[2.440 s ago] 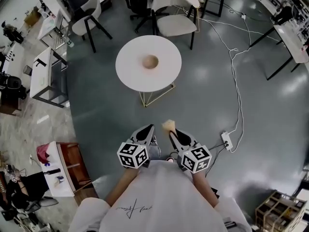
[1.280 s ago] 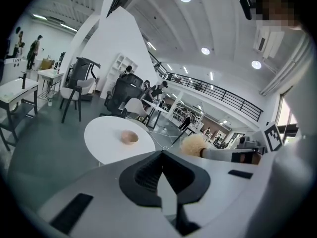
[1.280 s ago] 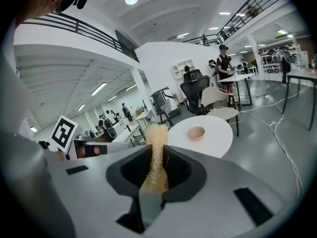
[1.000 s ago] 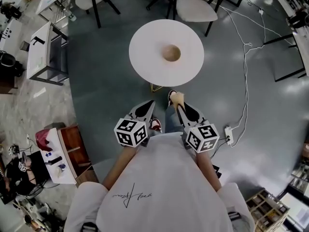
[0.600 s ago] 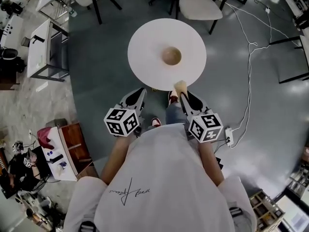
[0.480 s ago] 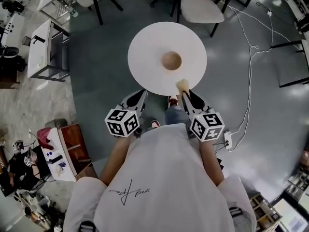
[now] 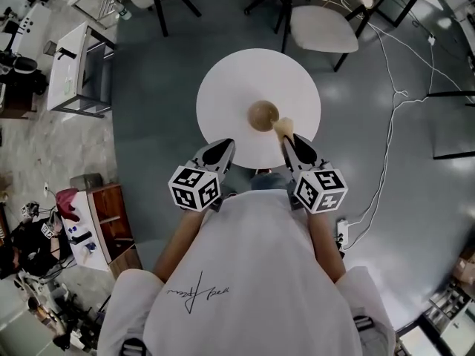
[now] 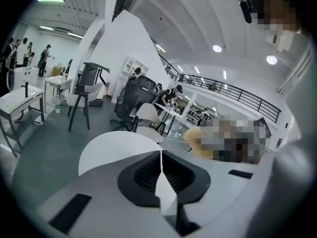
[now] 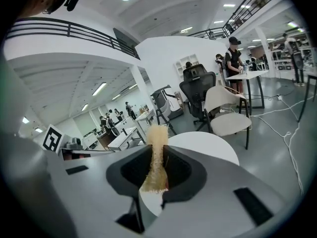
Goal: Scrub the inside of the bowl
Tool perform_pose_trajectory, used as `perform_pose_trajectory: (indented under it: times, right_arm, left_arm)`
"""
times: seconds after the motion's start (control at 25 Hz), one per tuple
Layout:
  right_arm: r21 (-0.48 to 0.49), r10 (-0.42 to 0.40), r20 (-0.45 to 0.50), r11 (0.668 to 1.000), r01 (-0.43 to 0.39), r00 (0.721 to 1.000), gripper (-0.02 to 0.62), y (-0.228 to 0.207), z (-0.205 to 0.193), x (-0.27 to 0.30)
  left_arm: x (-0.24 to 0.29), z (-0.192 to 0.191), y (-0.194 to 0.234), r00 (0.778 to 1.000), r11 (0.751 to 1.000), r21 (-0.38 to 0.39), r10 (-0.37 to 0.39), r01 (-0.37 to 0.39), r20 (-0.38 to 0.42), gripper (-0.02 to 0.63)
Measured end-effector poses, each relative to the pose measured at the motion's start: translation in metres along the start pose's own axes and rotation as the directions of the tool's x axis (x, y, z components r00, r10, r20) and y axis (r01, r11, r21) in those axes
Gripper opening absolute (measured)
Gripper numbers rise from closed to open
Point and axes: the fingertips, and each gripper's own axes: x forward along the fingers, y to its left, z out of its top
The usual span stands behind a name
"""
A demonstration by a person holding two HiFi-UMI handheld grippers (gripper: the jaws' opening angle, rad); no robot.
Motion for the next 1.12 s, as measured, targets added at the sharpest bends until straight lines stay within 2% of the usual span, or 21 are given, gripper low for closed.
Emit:
perform_pose_trajectory:
  times: [0.28, 0.52, 0.88, 1.12]
  right_arm:
    - [-0.064, 0.056, -0.063, 0.996, -0.060, 0.996, 0.080, -0.034, 0.019, 0.031]
    - [-0.019, 0.113, -0.169, 0.993, -0.118, 0.979, 0.080, -0.055, 0.002, 0.050]
    - [0.010, 0.132, -0.255, 0.991, -0.134, 0.958, 0.080, -0.067, -0.033, 0.065]
    - [0.037, 0.101, -0.247, 0.995, -0.095, 0.964, 0.080, -0.079, -0.041, 0.072]
  left_arm:
    - [0.042, 0.015, 0.003, 0.997, 0.998, -0.033, 0.061, -0.060, 0.043, 0.008]
    - [0.056, 0.018, 0.005, 0.986, 0.990, -0.098, 0.117, -0.106, 0.116, 0.008]
    - [0.067, -0.014, 0.015, 0.989, 0.977, -0.162, 0.146, -0.138, 0.035, 0.008]
    - [0.090, -0.033, 0.035, 0.990, 0.974, -0.181, 0.130, -0.138, -0.051, 0.008]
